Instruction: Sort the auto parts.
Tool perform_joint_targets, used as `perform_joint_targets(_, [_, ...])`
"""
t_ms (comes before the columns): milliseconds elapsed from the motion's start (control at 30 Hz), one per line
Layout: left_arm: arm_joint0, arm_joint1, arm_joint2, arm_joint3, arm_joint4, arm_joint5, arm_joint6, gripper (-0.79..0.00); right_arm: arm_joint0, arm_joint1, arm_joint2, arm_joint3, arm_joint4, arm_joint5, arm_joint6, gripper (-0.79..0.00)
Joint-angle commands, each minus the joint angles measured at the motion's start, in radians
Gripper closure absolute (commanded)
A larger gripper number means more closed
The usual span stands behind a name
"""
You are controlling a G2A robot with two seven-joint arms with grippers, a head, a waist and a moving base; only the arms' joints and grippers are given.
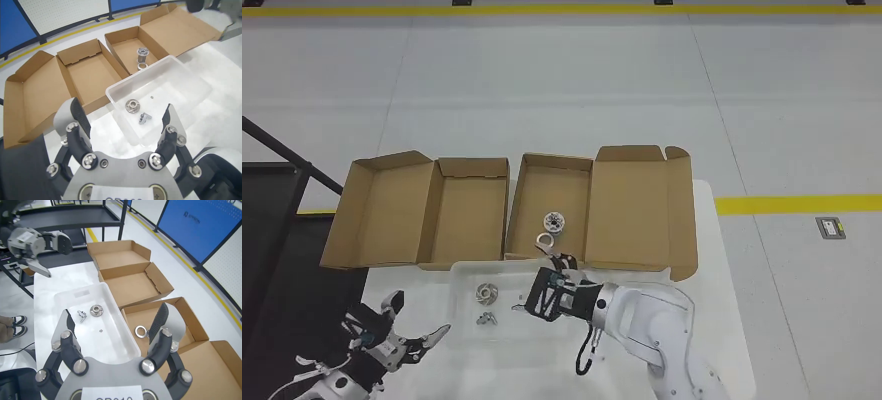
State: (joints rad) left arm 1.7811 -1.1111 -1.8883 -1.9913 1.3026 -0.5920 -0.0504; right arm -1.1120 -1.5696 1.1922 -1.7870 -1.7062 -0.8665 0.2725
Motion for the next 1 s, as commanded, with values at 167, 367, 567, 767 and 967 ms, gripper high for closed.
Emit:
perform_joint_targets(167, [-0.059, 0.011, 0.068, -0.180, 0.189, 0.003, -0.305, -0.785, -0.144, 0.062, 0.073, -0.118, -0.184, -0.146, -0.260, -0.785])
perform_joint_targets(367, [-0.131, 0.018, 0.154, -0.212, 0.301, -0.031, -0.469, -0.785, -0.215, 0.114, 0.083, -0.155, -0.336, -0.146, -0.424, -0.785])
perform_joint_targets(567, [-0.131, 0.018, 0.154, -0.212, 0.301, -0.031, -0.469, -0.785, -0.215, 0.114, 0.083, -0.155, -0.336, -0.146, -0.424, -0.785])
perform_joint_targets(767, [-0.128, 0.019, 0.166, -0.211, 0.327, -0.045, -0.470, -0.785, -0.215, 0.114, 0.083, -0.155, -0.336, -0.146, -0.424, -0.785])
perform_joint_targets(967, [-0.202, 0.031, 0.238, -0.180, 0.427, -0.183, -0.518, -0.785, -0.215, 0.114, 0.083, -0.155, -0.336, -0.146, -0.424, -0.785])
